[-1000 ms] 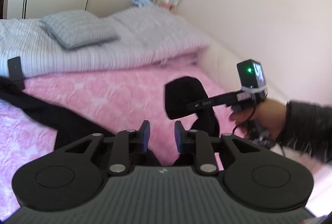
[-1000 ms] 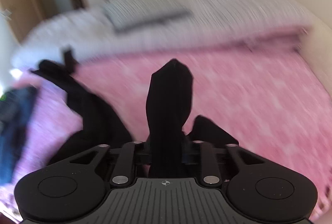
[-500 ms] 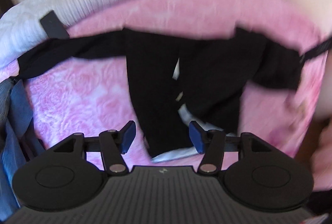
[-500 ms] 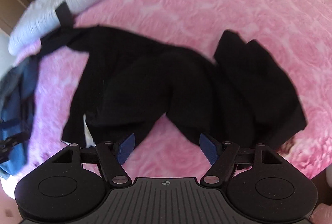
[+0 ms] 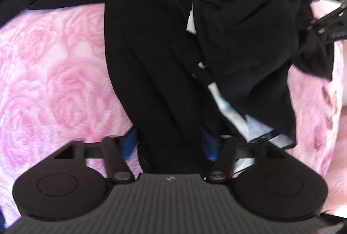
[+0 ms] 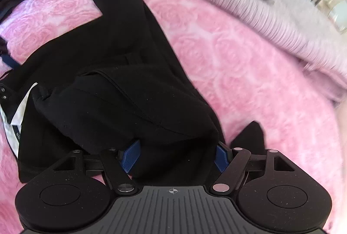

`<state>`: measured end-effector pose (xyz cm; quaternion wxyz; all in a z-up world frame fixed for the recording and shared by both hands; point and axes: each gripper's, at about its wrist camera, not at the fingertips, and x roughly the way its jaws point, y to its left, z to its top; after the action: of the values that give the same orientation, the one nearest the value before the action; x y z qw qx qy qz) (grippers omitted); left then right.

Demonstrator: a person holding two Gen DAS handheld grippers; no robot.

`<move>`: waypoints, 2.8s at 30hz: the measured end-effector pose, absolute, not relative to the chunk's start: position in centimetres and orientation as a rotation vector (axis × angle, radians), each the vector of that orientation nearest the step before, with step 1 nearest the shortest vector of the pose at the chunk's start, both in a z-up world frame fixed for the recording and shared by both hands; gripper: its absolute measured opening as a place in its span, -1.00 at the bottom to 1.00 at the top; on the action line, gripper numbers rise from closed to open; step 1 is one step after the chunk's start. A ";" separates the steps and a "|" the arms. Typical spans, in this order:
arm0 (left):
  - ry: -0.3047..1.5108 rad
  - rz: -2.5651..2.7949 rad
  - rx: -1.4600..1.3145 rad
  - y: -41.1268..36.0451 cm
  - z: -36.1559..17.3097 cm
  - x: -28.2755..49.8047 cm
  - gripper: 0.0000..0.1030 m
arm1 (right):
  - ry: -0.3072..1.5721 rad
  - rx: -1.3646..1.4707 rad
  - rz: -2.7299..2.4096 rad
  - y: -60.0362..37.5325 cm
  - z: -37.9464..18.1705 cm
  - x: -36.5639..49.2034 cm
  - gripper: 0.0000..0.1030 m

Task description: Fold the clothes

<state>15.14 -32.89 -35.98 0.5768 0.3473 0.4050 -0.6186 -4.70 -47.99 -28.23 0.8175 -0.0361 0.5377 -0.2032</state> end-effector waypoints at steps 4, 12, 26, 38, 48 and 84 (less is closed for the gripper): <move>0.943 -1.510 0.772 -32.3 -33.4 14.9 -0.79 | 1.177 -0.011 -0.431 -48.8 -28.1 -4.6 -0.58; 0.941 -1.733 0.730 -29.6 -26.2 11.8 -0.82 | 1.178 -0.040 -0.516 -46.5 -20.2 -10.8 -0.81; 1.080 -1.618 0.928 -29.6 -22.9 2.8 -0.74 | 1.275 0.243 -0.665 -49.9 -20.8 -25.3 -0.74; 0.851 -1.576 1.030 -40.3 -25.1 -3.4 0.16 | 1.123 0.574 -0.593 -58.6 -31.7 -23.9 0.72; 0.858 -1.913 1.179 -46.8 -34.3 -5.9 -0.79 | 1.126 0.437 -0.622 -62.1 -28.3 -23.8 -0.79; 0.946 -1.343 0.982 -36.0 -28.6 -1.8 -0.23 | 1.106 0.520 -0.193 -46.7 -27.7 -11.4 0.45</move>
<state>-1.80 -35.96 -28.63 0.5762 0.4193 0.4039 -0.5737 -11.40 -46.74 -27.74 0.8148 0.2439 0.5182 -0.0903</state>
